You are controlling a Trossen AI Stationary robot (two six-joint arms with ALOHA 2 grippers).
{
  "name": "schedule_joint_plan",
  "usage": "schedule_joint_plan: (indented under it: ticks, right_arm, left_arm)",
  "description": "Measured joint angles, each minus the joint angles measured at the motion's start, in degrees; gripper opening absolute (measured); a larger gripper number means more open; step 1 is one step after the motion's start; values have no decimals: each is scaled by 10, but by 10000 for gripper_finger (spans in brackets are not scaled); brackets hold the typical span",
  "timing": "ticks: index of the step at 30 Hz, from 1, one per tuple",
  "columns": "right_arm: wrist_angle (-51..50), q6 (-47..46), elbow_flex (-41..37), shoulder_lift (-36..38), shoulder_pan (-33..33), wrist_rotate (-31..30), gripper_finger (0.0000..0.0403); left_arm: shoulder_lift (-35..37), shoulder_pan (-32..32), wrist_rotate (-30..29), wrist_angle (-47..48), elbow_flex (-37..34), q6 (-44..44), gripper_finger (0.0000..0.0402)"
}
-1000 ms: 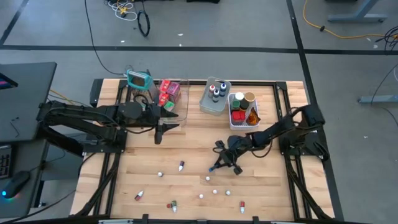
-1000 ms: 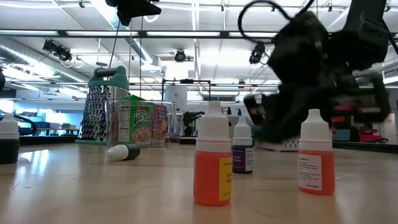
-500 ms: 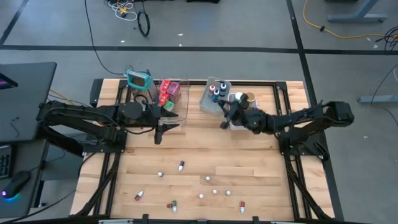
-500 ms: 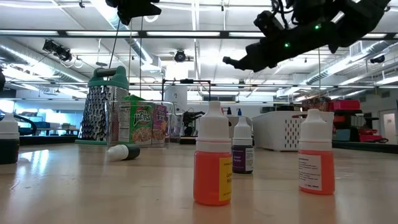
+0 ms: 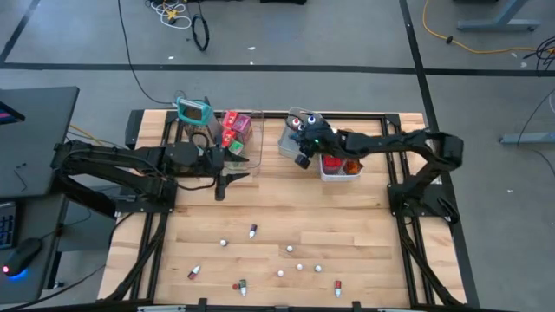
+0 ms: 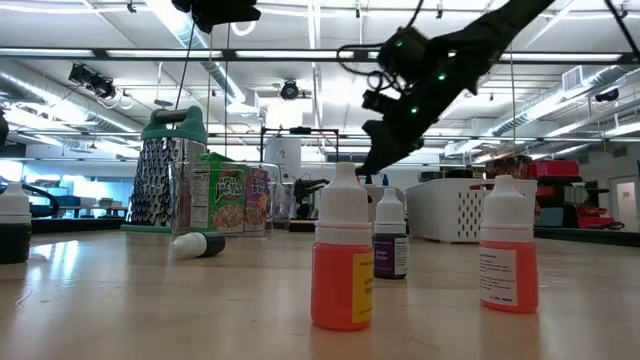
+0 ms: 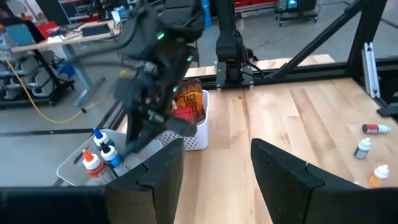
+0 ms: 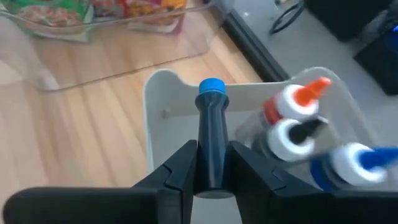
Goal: Pick & Place Kitchen Items
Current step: Put the medium blue food coloring bottle into the gray bin, then put the bottom small purple food coloring bottle into the gray bin
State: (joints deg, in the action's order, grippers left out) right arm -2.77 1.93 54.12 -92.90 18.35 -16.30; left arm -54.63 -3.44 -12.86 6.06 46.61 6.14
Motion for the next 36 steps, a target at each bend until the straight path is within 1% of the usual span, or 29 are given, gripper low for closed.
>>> schedule_joint_plan:
  ticks: [2, 7, 13, 17, 21, 26, 36]
  right_arm:
    - [-12, 3, 21, -23, 6, 9, 95]
    - [-13, 17, 37, -49, 13, -6, 107]
    - [-26, 3, 37, -50, 15, -7, 152]
    - [-6, 19, 37, -50, 15, -7, 184]
    - [35, 20, 37, -50, 11, -8, 204]
    - [51, 20, 37, -50, 3, -7, 215]
    - [81, 17, 37, -50, -1, -7, 215]
  left_arm:
    - [0, 0, 0, 0, 0, 9, 194]
    - [0, 0, 0, 0, 0, 33, 194]
    - [0, 0, 0, 0, 0, 48, 194]
    - [0, 0, 0, 0, 0, 48, 194]
    - [0, 0, 0, 0, 0, 48, 194]
    - [0, 0, 0, 0, 0, 48, 194]
    - [0, 0, 0, 0, 0, 48, 194]
